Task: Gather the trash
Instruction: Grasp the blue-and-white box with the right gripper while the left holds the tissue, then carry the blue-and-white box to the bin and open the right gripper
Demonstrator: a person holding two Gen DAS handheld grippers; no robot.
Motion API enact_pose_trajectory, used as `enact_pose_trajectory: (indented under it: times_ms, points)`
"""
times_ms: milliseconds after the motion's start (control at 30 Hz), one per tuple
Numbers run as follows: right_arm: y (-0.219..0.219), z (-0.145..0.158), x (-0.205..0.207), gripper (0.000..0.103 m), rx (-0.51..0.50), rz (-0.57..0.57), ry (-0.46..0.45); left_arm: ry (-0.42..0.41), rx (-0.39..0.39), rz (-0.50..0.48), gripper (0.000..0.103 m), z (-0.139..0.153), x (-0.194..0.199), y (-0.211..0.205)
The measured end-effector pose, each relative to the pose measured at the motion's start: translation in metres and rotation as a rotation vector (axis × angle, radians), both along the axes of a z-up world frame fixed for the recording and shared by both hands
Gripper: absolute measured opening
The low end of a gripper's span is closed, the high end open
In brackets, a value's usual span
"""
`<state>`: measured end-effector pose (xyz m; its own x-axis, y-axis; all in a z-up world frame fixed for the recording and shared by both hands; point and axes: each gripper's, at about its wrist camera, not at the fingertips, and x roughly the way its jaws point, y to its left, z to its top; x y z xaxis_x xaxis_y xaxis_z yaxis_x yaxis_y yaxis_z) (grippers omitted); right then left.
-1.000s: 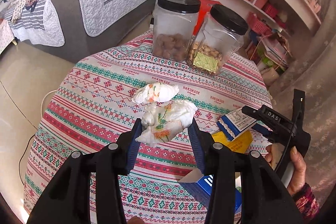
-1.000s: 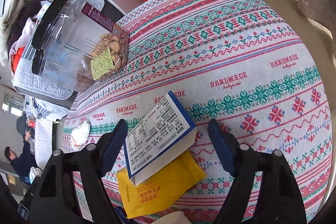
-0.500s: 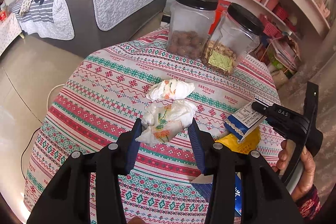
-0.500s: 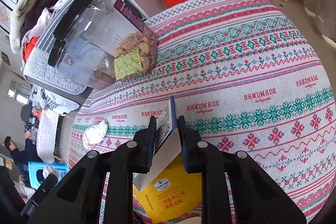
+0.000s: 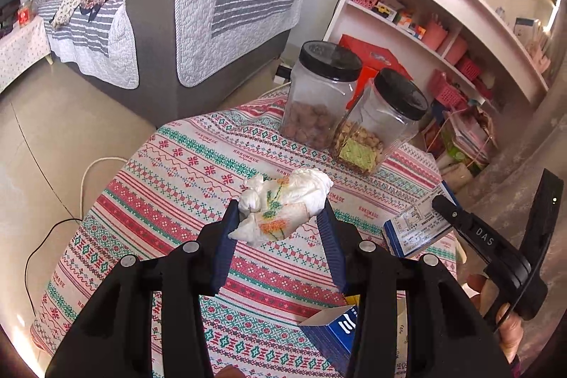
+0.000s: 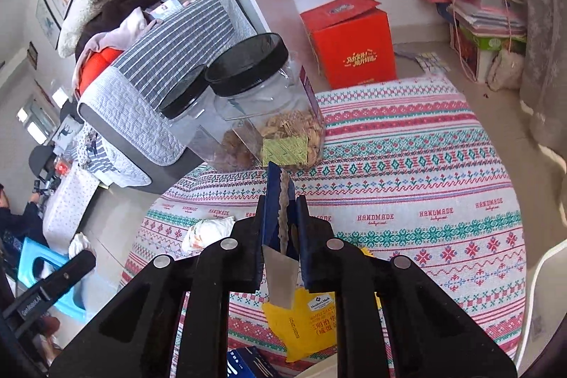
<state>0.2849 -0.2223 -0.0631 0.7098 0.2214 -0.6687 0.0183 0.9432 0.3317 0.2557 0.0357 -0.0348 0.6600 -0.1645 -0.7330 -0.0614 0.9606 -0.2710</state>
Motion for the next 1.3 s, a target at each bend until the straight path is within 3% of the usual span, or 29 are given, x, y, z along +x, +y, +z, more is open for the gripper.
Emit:
enact_pose_trajectory:
  times_ms: [200,567,933,1300]
  points:
    - [0.007,0.029,-0.032,0.015,-0.175,-0.019,-0.086,-0.072,0.018,-0.011,0.044,0.022,-0.012,-0.013]
    - [-0.010,0.054,-0.078,0.015,-0.344,-0.074,-0.167,-0.145,0.038,-0.052,0.044,0.042,-0.029,-0.044]
    - [-0.052,0.065,-0.109,0.015,-0.396,-0.165,-0.180,-0.165,0.061,-0.140,0.044,0.046,-0.040,-0.095]
    - [-0.125,0.065,-0.146,0.016,-0.442,-0.307,-0.145,-0.166,0.058,-0.247,0.044,0.045,-0.047,-0.161]
